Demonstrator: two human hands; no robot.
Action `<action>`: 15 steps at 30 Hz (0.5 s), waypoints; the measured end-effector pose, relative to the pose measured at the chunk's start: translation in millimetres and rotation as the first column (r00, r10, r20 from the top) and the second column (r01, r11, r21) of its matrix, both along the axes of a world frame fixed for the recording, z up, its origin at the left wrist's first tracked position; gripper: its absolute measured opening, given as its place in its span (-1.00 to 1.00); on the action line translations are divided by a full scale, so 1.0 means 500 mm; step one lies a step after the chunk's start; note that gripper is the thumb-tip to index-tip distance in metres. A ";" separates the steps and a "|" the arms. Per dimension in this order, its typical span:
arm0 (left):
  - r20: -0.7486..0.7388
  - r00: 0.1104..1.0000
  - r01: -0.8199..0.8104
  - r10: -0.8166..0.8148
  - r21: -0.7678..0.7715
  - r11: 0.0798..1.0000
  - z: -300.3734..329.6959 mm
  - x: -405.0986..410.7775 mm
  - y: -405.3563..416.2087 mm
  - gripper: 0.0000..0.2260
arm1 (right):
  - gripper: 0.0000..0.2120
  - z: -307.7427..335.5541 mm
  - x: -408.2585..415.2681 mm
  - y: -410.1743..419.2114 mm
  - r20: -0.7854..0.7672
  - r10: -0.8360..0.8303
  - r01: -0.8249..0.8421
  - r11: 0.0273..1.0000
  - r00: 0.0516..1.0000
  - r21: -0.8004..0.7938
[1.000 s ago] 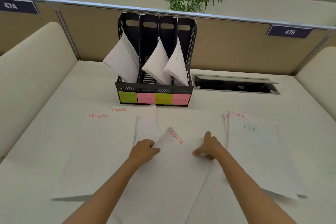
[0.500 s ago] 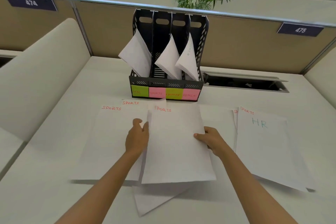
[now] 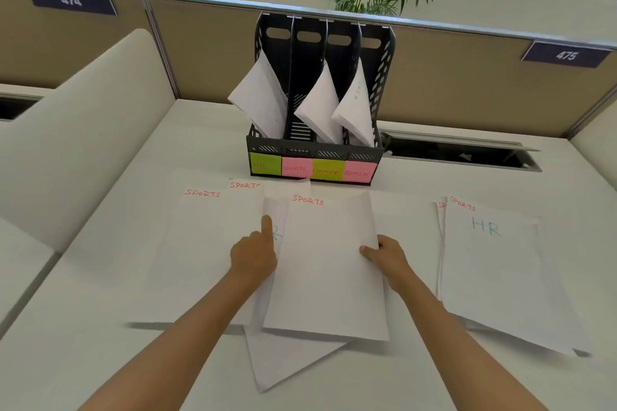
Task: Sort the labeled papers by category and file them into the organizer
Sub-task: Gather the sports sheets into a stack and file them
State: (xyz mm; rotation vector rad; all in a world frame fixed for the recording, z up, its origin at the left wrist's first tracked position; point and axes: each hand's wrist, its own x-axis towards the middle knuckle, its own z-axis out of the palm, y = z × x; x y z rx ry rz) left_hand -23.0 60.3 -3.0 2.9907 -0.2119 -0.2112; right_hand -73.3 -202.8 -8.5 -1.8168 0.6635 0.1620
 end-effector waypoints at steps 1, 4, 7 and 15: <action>0.013 1.000 0.017 -0.016 -0.035 0.999 0.010 0.003 -0.002 -0.45 | -0.82 -0.001 0.002 0.003 0.005 0.005 -0.005 1.000 1.000 -0.003; 0.027 0.991 0.136 -0.133 -0.218 0.966 0.046 0.002 -0.032 -0.45 | -0.86 -0.004 0.008 0.018 0.021 0.011 -0.011 1.000 1.000 0.000; 0.023 0.969 0.236 -0.247 -0.398 0.887 0.071 -0.010 -0.091 -0.47 | -0.84 -0.003 0.013 0.037 0.029 0.034 -0.035 0.998 0.999 0.043; -0.244 0.930 -0.011 -0.274 -0.764 0.645 0.041 -0.034 -0.180 -0.50 | -0.53 0.023 0.015 0.082 0.003 0.141 -0.135 0.944 0.990 0.300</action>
